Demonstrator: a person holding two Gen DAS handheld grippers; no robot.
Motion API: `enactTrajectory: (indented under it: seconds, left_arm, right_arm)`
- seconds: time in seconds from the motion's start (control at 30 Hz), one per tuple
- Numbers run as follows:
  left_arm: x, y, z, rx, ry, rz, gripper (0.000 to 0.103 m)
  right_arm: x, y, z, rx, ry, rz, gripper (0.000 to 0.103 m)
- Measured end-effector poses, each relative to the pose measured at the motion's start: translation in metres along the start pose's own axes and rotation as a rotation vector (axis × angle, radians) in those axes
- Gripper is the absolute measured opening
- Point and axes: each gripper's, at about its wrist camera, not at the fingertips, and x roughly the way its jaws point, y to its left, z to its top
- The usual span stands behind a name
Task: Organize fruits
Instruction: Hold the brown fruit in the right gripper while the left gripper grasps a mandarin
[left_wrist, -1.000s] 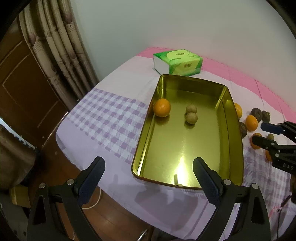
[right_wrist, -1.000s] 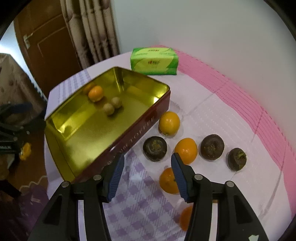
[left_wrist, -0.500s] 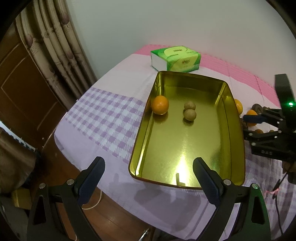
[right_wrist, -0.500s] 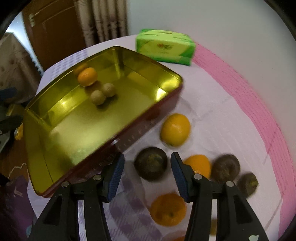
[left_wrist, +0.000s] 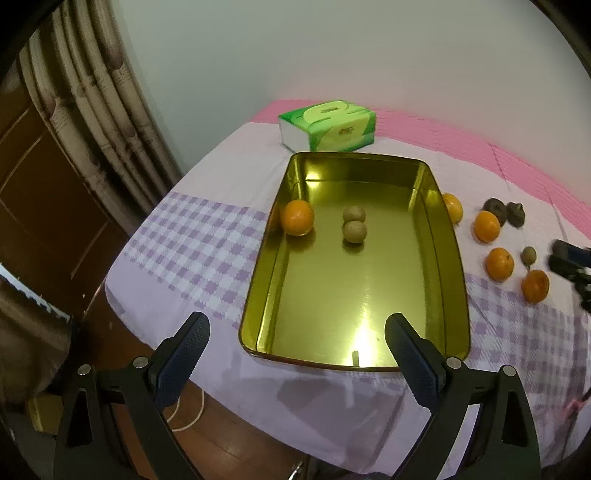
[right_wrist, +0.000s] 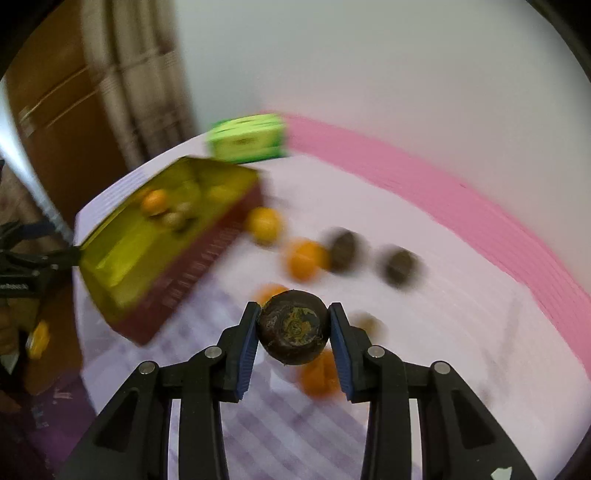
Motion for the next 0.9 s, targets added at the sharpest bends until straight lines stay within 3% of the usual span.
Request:
enactTrajectory:
  seconds: [0.13, 0.3, 0.47, 0.7, 0.9]
  left_arm:
    - [-0.006, -0.011, -0.003, 0.038, -0.028, 0.002, 0.096]
    - [-0.014, -0.032, -0.009, 0.109, -0.058, 0.007, 0.096]
    - [-0.021, -0.059, -0.015, 0.206, -0.071, 0.005, 0.096]
    - [-0.04, -0.105, -0.001, 0.329, -0.09, -0.153, 0.096]
    - [-0.032, -0.156, 0.026, 0.414, -0.031, -0.32, 0.096]
  right_arm:
    - [-0.018, -0.054, -0.038, 0.142, 0.008, -0.116, 0.034]
    - [-0.02, -0.104, -0.078, 0.221, 0.043, -0.237, 0.034]
    - [-0.018, -0.131, -0.103, 0.294, 0.032, -0.267, 0.034]
    - [-0.016, -0.142, -0.114, 0.334, -0.006, -0.256, 0.034]
    - [-0.018, -0.146, -0.116, 0.358, -0.039, -0.23, 0.034]
